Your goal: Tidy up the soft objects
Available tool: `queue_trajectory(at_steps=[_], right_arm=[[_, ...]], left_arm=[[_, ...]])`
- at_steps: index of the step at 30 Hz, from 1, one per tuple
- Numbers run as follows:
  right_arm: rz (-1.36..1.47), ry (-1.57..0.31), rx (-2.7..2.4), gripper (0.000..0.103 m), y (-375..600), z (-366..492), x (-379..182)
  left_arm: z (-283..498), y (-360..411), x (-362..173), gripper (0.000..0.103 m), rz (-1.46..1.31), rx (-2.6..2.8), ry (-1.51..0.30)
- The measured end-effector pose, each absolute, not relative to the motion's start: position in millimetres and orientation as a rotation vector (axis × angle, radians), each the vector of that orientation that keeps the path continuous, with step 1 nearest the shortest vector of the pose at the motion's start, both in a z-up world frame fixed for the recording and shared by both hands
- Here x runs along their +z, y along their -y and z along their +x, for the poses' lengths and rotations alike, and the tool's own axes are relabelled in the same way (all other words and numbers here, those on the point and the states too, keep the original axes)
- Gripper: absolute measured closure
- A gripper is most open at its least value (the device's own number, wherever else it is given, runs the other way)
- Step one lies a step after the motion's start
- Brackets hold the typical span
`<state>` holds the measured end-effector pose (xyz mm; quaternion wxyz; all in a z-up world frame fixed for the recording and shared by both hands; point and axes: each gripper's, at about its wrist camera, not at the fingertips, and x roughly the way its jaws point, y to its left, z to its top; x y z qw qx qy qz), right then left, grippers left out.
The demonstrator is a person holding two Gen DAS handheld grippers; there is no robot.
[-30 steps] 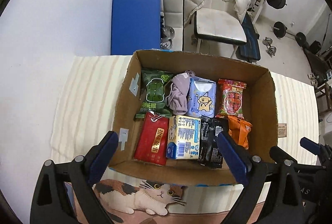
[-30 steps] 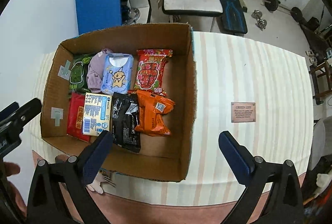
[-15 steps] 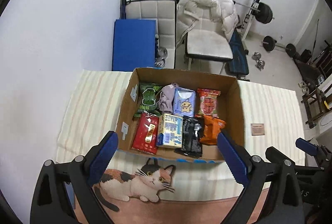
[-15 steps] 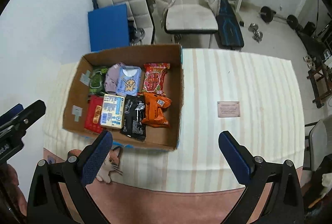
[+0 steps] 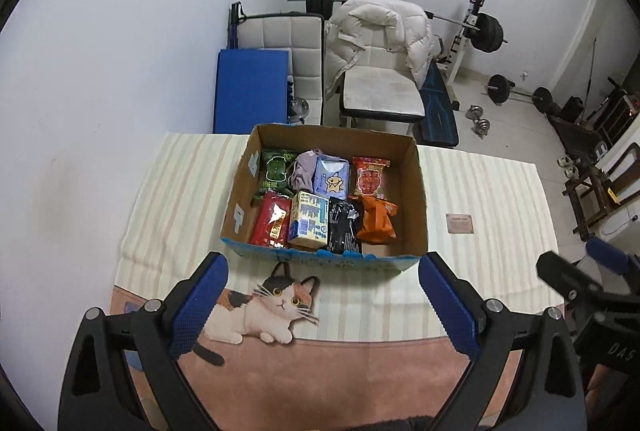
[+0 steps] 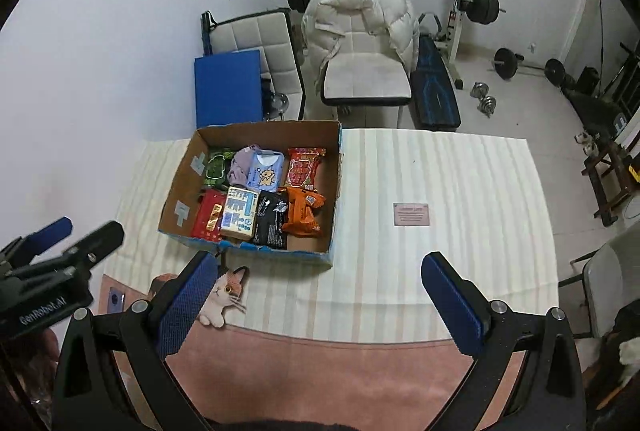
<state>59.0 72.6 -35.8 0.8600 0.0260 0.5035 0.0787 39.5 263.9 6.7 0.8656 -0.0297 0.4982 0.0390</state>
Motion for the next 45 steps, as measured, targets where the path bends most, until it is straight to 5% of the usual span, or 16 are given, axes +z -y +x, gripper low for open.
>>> queue_trajectory(at_steps=[18, 45], right_arm=[[0.013, -0.95, 0.163, 0.0, -56, -6, 28], [0.023, -0.921, 0.074, 0.0, -45, 16, 27]], left_arm=[[-2, -250, 54, 0.005, -0.032, 0.1, -0.941], [23, -245, 50, 0.005, -0.022, 0.102, -0.924]])
